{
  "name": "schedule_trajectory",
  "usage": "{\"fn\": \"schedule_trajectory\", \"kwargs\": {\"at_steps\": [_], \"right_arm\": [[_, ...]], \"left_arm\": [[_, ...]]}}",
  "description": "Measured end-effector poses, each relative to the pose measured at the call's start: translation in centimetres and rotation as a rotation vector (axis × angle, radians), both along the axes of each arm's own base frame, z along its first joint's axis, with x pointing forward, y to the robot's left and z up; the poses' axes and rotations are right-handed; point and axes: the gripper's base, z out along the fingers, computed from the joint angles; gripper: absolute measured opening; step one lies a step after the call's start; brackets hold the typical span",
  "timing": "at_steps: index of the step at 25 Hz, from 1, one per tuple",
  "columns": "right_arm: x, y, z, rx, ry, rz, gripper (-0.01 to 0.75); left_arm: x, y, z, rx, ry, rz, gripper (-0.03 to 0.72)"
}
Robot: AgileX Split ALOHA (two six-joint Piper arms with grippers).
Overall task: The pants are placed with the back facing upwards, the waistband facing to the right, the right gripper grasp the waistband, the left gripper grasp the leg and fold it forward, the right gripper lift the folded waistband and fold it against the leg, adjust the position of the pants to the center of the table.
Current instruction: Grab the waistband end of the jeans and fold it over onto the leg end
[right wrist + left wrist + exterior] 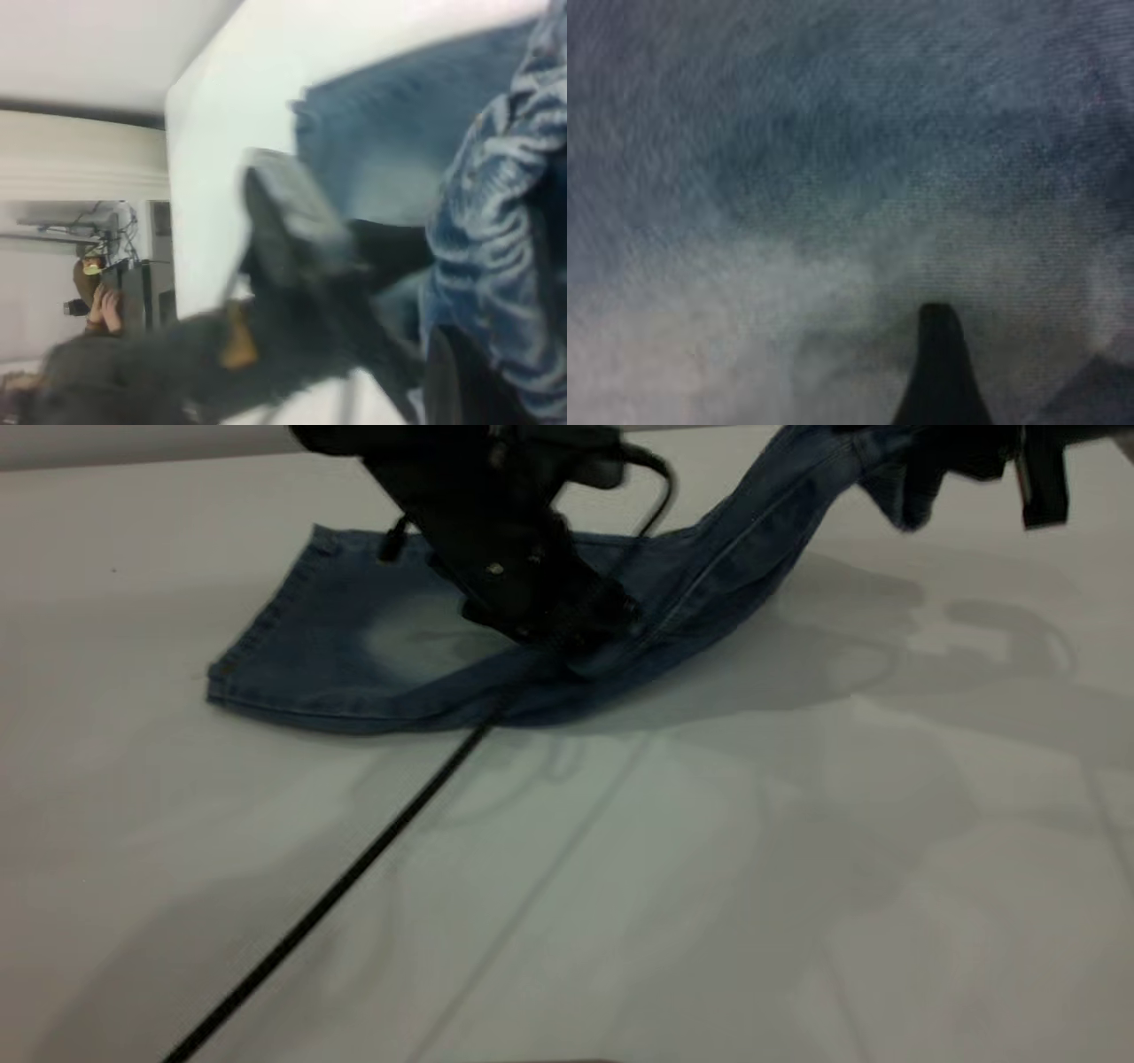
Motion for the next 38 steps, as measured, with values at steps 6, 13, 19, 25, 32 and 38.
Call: {"fn": "schedule_trajectory", "kwargs": {"at_steps": [6, 13, 19, 25, 32, 38], "right_arm": [[-0.6, 0.3, 2.6, -0.017, -0.092, 0.052, 0.057], [-0.8, 0.4, 3.1, -0.024, -0.122, 0.081, 0.057], [-0.9, 0.4, 3.2, -0.042, -0.157, 0.096, 0.057], [-1.0, 2.8, 3.0, -0.068, -0.154, 0.135, 0.057], [-1.8, 10.1, 2.2, -0.271, -0.191, 0.215, 0.057], [-1.1, 16.3, 3.2, -0.408, -0.311, 0.271, 0.057]], "left_arm": [[-2.4, -3.5, -0.1, -0.018, -0.008, -0.071, 0.473], [-0.8, -1.4, 2.3, -0.048, -0.009, 0.004, 0.471], [1.7, 2.9, 10.7, -0.139, -0.145, 0.108, 0.463], [1.8, 6.9, 18.9, -0.214, -0.283, 0.176, 0.463], [-1.4, 9.2, 28.1, -0.312, -0.474, 0.186, 0.463], [-3.1, 9.9, 31.1, -0.346, -0.533, 0.179, 0.463]]}}
